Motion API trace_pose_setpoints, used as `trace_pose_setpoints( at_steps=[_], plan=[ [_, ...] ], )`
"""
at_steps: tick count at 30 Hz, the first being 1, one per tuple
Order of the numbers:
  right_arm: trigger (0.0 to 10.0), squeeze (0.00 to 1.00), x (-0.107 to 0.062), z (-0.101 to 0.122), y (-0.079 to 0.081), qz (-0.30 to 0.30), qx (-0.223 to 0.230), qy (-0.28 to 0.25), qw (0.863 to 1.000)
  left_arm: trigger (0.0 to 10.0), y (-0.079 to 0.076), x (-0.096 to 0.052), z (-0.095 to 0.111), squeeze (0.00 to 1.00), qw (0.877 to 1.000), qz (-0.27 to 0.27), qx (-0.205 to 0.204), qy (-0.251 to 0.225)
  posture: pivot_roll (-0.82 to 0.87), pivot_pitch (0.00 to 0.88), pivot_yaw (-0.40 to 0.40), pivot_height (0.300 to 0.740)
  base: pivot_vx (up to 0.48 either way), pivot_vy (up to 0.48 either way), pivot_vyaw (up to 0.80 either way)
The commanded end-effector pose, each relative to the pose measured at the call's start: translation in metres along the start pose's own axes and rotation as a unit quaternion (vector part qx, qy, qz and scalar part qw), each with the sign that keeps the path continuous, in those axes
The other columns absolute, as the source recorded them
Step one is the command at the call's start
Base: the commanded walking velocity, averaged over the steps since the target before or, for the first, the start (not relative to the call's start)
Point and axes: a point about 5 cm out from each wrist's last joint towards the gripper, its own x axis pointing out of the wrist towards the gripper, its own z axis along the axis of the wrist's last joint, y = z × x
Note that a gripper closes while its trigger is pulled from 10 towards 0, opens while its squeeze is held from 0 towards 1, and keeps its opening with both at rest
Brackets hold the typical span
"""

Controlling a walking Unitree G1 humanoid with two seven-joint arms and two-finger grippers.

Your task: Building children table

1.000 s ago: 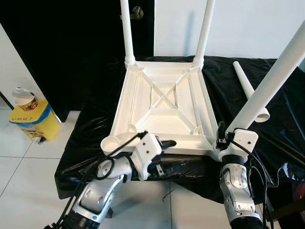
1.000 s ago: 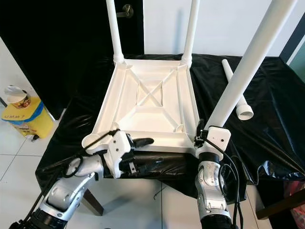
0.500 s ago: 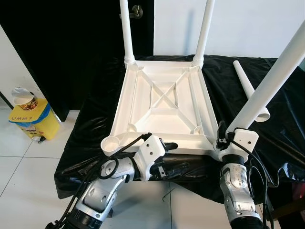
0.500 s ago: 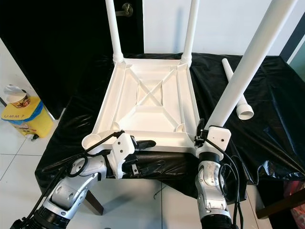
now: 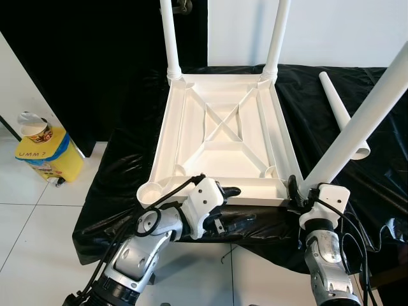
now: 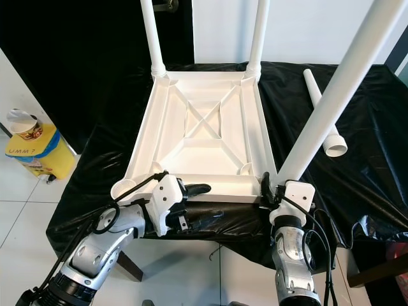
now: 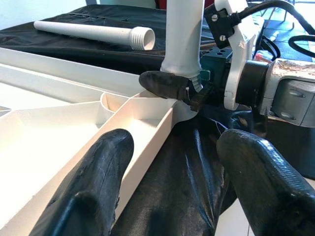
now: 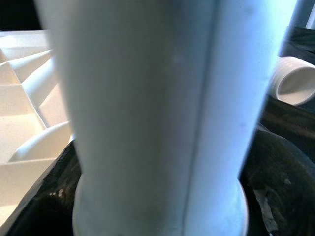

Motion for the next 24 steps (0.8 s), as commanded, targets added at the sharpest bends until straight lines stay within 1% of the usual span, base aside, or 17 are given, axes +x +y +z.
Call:
trace_pose_setpoints(
  at_steps=[1,2,3,5,6,7,8,10,11,12,13,14,15,16,18,21,24],
  plan=[
    [10.0,1.0,0.003,0.003,-0.005,0.005,-0.005,-0.009,1.0,10.0,0.002,0.0,-0.004,0.0,1.0,0.015,0.001,0.008,0.0,0.015,-0.015,0.74,0.0,0.0,0.0],
    [10.0,1.0,0.003,0.003,-0.005,0.005,-0.005,-0.009,1.0,10.0,0.002,0.0,-0.004,0.0,1.0,0.015,0.001,0.008,0.0,0.015,-0.015,0.74,0.0,0.0,0.0],
    [10.0,1.0,0.005,0.006,-0.008,0.029,-0.01,-0.015,0.999,10.0,0.001,0.001,-0.004,0.0,1.0,0.014,0.001,0.007,0.0,0.012,-0.014,0.74,0.0,0.0,0.0],
    [10.0,1.0,0.005,0.006,-0.008,0.029,-0.01,-0.015,0.999,10.0,0.001,0.001,-0.004,0.0,1.0,0.014,0.001,0.007,0.0,0.012,-0.014,0.74,0.0,0.0,0.0],
    [10.0,0.0,0.009,0.011,-0.01,0.071,-0.015,-0.023,0.997,10.0,0.001,0.001,-0.004,0.0,1.0,0.012,0.001,0.007,-0.01,0.01,-0.011,0.74,0.0,0.0,0.0],
    [10.0,0.0,0.009,0.011,-0.01,0.071,-0.015,-0.023,0.997,10.0,0.001,0.001,-0.004,0.0,1.0,0.012,0.001,0.007,-0.01,0.01,-0.011,0.74,0.0,0.0,0.0],
    [10.0,0.0,0.012,0.017,-0.012,0.111,-0.024,-0.03,0.993,10.0,0.001,0.002,-0.004,0.0,1.0,0.011,0.001,0.006,-0.01,0.008,-0.008,0.74,0.0,0.0,0.0],
    [10.0,0.0,0.012,0.017,-0.012,0.111,-0.024,-0.03,0.993,10.0,0.001,0.002,-0.004,0.0,1.0,0.011,0.001,0.006,-0.01,0.008,-0.008,0.74,0.0,0.0,0.0],
    [10.0,0.0,0.016,0.022,-0.013,0.143,-0.038,-0.04,0.988,10.0,0.001,0.002,-0.004,0.0,1.0,0.01,0.001,0.006,-0.02,0.005,-0.007,0.74,0.0,0.0,0.0],
    [10.0,0.0,0.016,0.022,-0.013,0.143,-0.038,-0.04,0.988,10.0,0.001,0.002,-0.004,0.0,1.0,0.01,0.001,0.006,-0.02,0.005,-0.007,0.74,0.0,0.0,0.0],
    [10.0,0.0,0.019,0.027,-0.014,0.174,-0.05,-0.046,0.982,10.0,0.002,0.002,-0.003,0.0,1.0,0.01,0.002,0.006,-0.02,0.003,-0.006,0.74,0.0,0.0,0.0],
    [10.0,0.0,0.019,0.027,-0.014,0.174,-0.05,-0.046,0.982,10.0,0.002,0.002,-0.003,0.0,1.0,0.01,0.002,0.006,-0.02,0.003,-0.006,0.74,0.0,0.0,0.0],
    [10.0,0.0,0.023,0.033,-0.015,0.197,-0.058,-0.051,0.977,10.0,0.002,0.002,-0.003,0.0,1.0,0.01,0.003,0.005,-0.02,0.001,-0.005,0.74,0.0,0.0,0.0],
    [10.0,0.0,0.023,0.033,-0.015,0.197,-0.058,-0.051,0.977,10.0,0.002,0.002,-0.003,0.0,1.0,0.01,0.003,0.005,-0.02,0.001,-0.005,0.74,0.0,0.0,0.0],
    [10.0,0.0,0.03,0.042,-0.015,0.237,-0.074,-0.059,0.967,10.0,0.003,0.002,-0.002,0.0,1.0,0.01,0.004,0.004,-0.02,0.0,-0.004,0.74,0.0,0.0,0.0],
    [10.0,0.0,0.033,0.046,-0.015,0.252,-0.082,-0.061,0.962,10.0,0.004,0.002,-0.002,0.0,1.0,0.01,0.005,0.003,-0.02,0.0,-0.005,0.74,0.0,0.0,0.0],
    [10.0,0.0,0.04,0.053,-0.017,0.297,-0.105,-0.061,0.947,10.0,0.005,0.002,-0.001,0.0,1.0,0.012,0.006,0.001,-0.02,0.0,-0.004,0.74,0.0,0.0,0.0]
  ],
)
